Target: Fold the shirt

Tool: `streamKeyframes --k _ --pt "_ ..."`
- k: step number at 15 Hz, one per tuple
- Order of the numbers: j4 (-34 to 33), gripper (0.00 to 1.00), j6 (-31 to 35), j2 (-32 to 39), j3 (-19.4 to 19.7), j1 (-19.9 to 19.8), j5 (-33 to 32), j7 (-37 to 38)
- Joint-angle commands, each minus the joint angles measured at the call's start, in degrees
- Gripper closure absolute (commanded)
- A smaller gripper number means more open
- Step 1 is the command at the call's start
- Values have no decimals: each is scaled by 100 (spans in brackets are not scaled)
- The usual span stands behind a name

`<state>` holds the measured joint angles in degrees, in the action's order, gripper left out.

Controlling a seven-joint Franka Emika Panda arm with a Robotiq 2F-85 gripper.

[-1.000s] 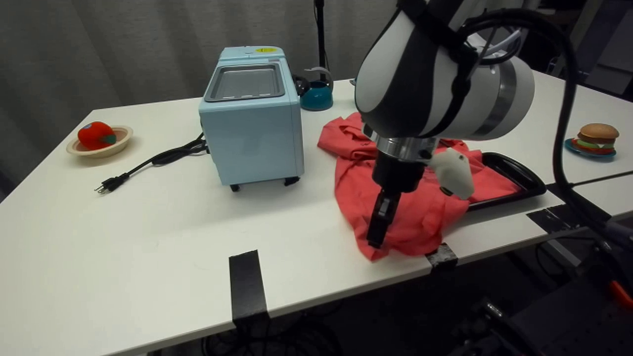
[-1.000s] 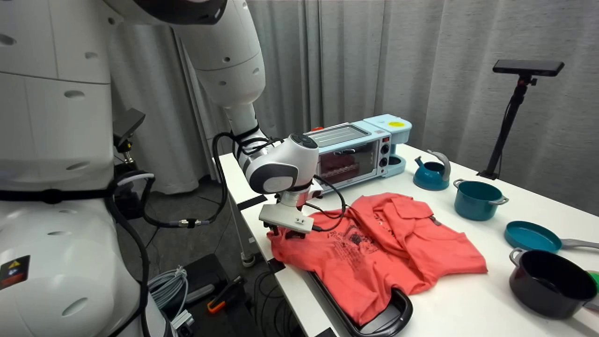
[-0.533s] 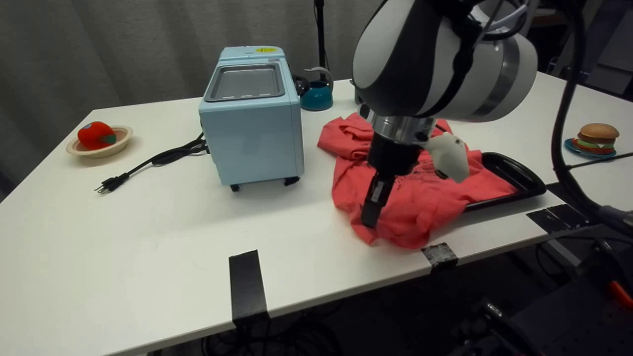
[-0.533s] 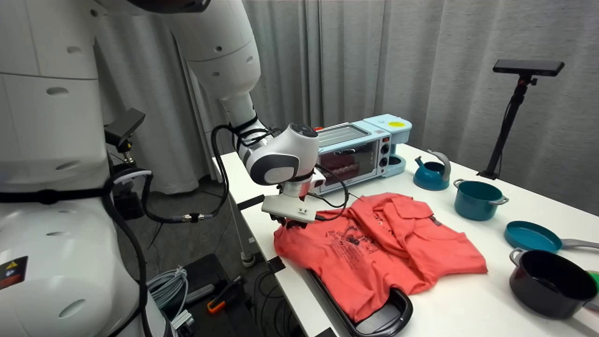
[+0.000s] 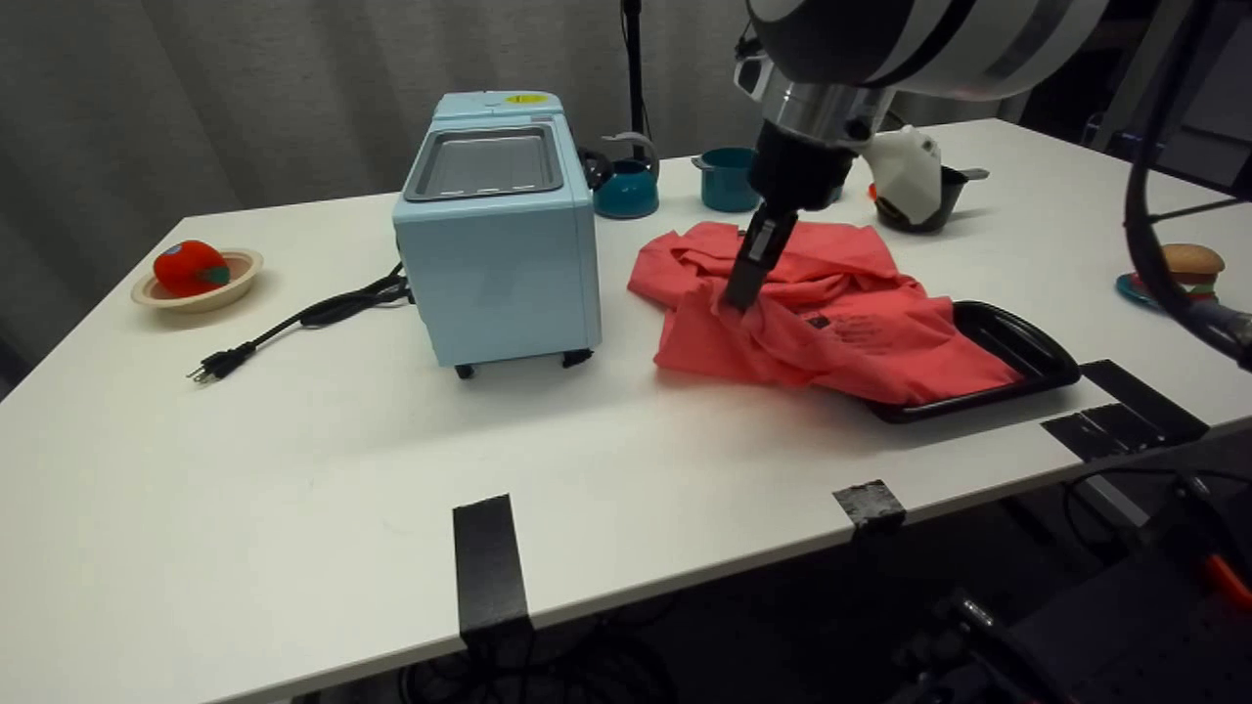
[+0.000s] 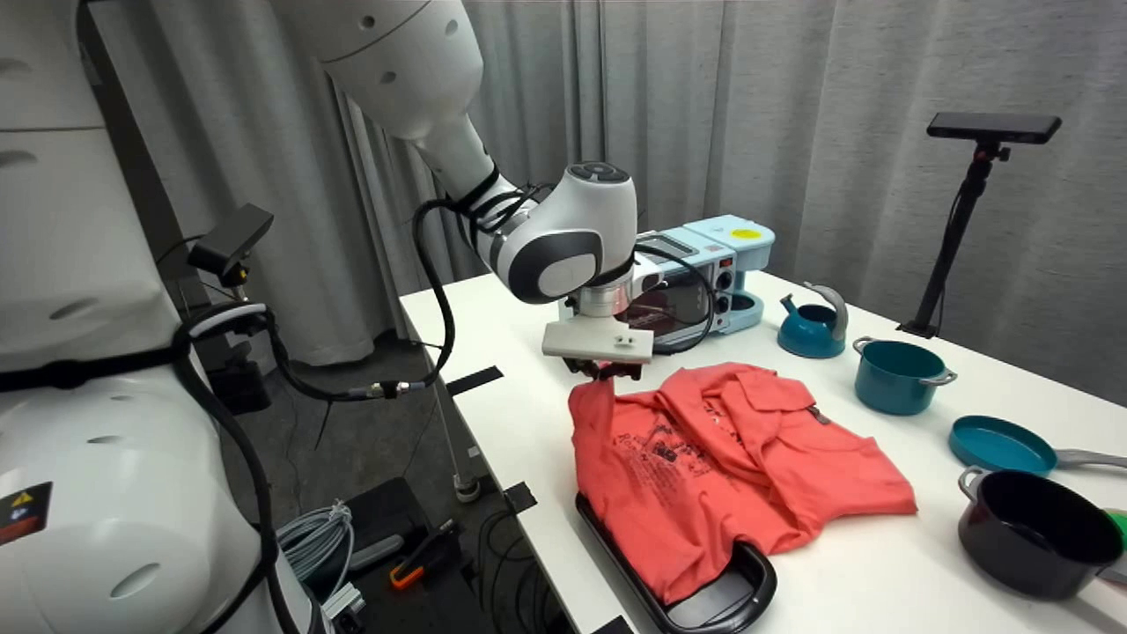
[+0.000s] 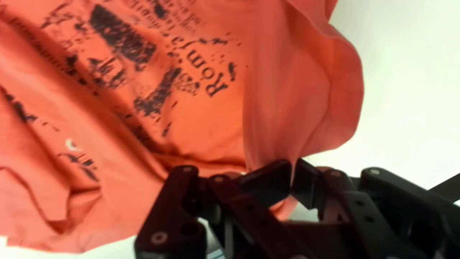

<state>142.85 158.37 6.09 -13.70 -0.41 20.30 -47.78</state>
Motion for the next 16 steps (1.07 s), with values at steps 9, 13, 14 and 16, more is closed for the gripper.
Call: streamKeyframes --k 9,13,14,16 --pt "-1568 100 1686 891 934 170 -1095 503" --pt "-2105 100 2209 1382 1331 170 -1996 1192" --pt "-2206 75 2266 1470 1442 207 -2197 1340" --pt "-2375 67 2348 1597 1601 259 -2633 1790"
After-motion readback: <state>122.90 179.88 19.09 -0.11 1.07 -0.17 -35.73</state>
